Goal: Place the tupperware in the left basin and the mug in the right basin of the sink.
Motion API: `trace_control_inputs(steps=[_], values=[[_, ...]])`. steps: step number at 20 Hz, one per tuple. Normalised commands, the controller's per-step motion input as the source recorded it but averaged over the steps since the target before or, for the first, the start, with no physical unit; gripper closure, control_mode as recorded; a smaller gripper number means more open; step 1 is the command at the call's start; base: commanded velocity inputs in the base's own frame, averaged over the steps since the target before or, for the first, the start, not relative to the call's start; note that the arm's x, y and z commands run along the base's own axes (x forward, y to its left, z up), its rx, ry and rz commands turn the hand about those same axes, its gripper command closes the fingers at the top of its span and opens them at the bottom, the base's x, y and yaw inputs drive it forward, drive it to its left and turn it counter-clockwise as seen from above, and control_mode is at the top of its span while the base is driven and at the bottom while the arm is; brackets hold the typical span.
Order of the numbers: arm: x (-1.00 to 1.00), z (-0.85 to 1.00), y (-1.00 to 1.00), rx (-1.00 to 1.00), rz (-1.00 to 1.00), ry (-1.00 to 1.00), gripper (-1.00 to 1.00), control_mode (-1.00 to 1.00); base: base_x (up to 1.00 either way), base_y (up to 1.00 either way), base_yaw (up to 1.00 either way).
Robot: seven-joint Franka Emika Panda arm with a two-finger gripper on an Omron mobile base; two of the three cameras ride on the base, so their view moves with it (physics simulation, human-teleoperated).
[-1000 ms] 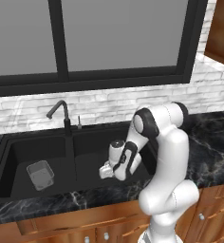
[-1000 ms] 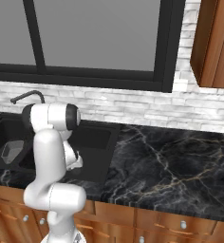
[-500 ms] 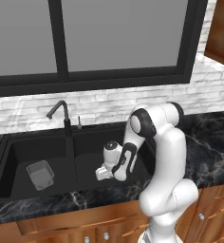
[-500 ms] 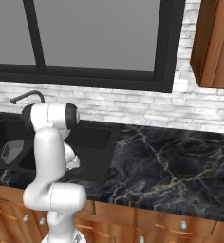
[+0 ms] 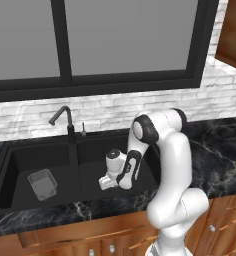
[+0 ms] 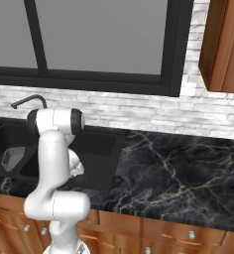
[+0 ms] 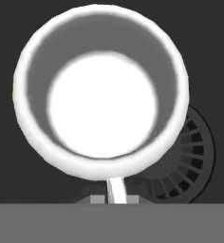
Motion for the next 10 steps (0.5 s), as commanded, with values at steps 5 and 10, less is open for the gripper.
trace_control_inputs(steps=[5,10], values=[[0.13,-0.16,0.0,0.0,0.0,0.0,-1.0,-1.0,0.0,0.0,0.0],[0.07,-0.1,0.0,0.0,0.0,0.0,-1.0,-1.0,0.0,0.0,0.0]])
